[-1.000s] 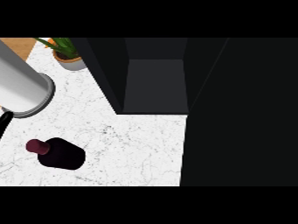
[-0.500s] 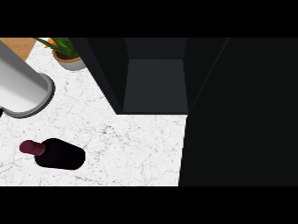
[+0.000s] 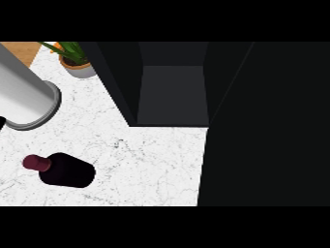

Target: Pick up the wine, place it into the cabinet and close the cabinet

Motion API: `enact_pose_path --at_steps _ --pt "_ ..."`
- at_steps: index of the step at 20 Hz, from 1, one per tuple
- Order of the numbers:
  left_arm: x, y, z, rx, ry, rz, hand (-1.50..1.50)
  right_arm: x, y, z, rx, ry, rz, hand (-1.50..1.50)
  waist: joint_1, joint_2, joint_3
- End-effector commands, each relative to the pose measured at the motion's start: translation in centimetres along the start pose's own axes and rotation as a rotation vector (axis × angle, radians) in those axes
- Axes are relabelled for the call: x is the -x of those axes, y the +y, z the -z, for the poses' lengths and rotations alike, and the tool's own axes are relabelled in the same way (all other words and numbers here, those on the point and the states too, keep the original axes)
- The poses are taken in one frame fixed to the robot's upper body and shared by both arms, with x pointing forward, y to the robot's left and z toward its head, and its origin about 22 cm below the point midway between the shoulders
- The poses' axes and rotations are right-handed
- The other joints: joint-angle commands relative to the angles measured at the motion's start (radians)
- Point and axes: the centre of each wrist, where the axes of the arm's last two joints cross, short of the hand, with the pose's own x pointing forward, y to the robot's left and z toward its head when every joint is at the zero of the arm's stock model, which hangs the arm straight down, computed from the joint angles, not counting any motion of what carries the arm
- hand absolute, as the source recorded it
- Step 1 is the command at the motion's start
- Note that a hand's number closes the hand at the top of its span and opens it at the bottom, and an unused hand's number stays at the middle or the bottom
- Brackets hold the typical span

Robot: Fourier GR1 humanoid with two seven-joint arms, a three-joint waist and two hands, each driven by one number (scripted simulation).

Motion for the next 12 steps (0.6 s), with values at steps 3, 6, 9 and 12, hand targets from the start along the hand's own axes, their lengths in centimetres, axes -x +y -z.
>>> enact_pose_path --at_steps 3,6,9,12 --pt "-3.3 -0.6 -1.0 0.024 -0.077 0.069 -1.5 -1.3 -0.3 -0.8 -0.014 -0.016 0.022 -1.5 -0.005 0.002 -0.001" --pt "-2.1 -0.3 -2.1 -0.028 -0.035 0.032 -1.5 -1.8 -0.1 -0.3 -0.015 -0.024 0.022 -1.5 -0.003 0.003 -0.001" --pt "-3.1 -0.3 -1.4 -0.064 -0.038 0.056 -1.5 -1.8 0.1 0.0 -0.02 0.0 0.013 -1.5 -0.006 0.003 -0.001" --pt "-1.5 0.4 -1.8 -0.1 -0.056 0.078 -1.5 -2.5 0.2 -1.8 -0.019 -0.023 0.01 -1.5 -0.01 0.002 -0.001"
